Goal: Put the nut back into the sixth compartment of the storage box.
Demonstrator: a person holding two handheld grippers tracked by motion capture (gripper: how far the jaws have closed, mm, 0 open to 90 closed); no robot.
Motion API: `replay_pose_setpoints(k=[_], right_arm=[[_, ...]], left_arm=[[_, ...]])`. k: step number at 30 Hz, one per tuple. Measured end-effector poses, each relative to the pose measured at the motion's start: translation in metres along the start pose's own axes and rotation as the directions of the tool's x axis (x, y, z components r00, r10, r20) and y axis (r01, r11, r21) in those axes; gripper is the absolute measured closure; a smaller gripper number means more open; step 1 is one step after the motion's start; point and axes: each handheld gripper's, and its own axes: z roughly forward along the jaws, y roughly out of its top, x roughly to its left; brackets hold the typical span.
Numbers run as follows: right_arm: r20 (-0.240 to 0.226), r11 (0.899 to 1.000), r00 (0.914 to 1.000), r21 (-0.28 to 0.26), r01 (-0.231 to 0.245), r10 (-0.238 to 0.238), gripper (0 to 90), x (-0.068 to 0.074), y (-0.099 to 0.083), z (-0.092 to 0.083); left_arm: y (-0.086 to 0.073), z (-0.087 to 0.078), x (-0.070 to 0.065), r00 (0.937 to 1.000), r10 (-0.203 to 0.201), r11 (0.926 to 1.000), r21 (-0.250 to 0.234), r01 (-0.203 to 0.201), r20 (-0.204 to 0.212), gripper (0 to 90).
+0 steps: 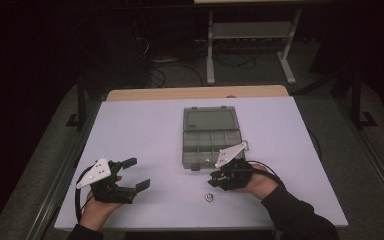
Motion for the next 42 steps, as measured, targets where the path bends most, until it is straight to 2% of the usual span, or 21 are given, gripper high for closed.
replay_pose_setpoints(k=[2,4,6,7,10,11,17,19,26,29,31,34,42], right_arm=[[-0.002,0.999,0.9995,-0.010,-0.031,0.031,69.5,0.001,0.002,-0.004],[-0.001,0.999,0.9992,-0.017,-0.041,0.041,69.5,0.000,0.003,-0.006],[0.010,0.999,0.9999,-0.029,-0.013,0.014,69.5,-0.004,0.003,-0.008],[0.008,0.999,0.9991,-0.029,-0.041,0.041,69.5,-0.002,0.005,-0.009],[0.010,0.998,0.9989,-0.035,-0.045,0.045,69.5,-0.004,0.007,-0.012],[0.018,0.999,0.9993,-0.043,-0.032,0.032,69.5,-0.006,0.007,-0.012],[0.028,0.995,0.9975,-0.073,-0.063,0.066,69.5,-0.010,0.013,-0.019],[0.040,0.996,0.9976,-0.076,-0.053,0.056,69.5,-0.012,0.015,-0.020],[0.057,0.992,0.9958,-0.108,-0.065,0.071,69.5,-0.019,0.022,-0.025],[0.068,0.991,0.9948,-0.112,-0.068,0.076,69.5,-0.022,0.025,-0.026],[0.064,0.989,0.9931,-0.121,-0.089,0.098,69.5,-0.025,0.027,-0.026],[0.074,0.988,0.9927,-0.128,-0.085,0.095,69.5,-0.030,0.029,-0.025],[0.073,0.984,0.9888,-0.135,-0.120,0.131,69.5,-0.042,0.038,-0.014]], left_arm=[[0.000,0.000,0.000,1.0000,0.000,1.0000,-0.001,0.000,0.000,10.5],[0.000,0.000,0.000,1.0000,-0.002,1.0000,0.000,0.002,0.000,10.5],[0.000,0.000,0.000,1.0000,0.000,1.0000,0.000,0.000,0.000,10.5],[0.000,0.000,0.000,1.0000,-0.002,1.0000,0.000,0.002,0.000,10.5],[0.000,0.001,-0.001,1.0000,-0.003,1.0000,-0.001,0.003,-0.001,10.5],[0.000,0.001,0.000,1.0000,-0.001,1.0000,0.000,0.001,-0.001,10.5],[0.000,0.000,0.000,1.0000,-0.001,1.0000,0.000,0.001,-0.002,10.5],[0.000,0.000,0.000,1.0000,-0.001,1.0000,0.000,0.001,-0.002,10.5],[0.000,0.001,-0.001,1.0000,-0.007,1.0000,0.001,0.007,-0.002,10.5],[0.000,0.001,-0.001,1.0000,-0.006,1.0000,0.003,0.006,-0.001,10.5],[0.000,0.002,-0.001,1.0000,-0.009,1.0000,0.004,0.009,-0.001,10.5],[0.000,0.002,-0.001,0.9999,-0.011,0.9999,0.004,0.011,-0.002,10.5],[-0.001,0.001,-0.001,0.9999,-0.010,0.9999,0.002,0.010,-0.003,10.5]])
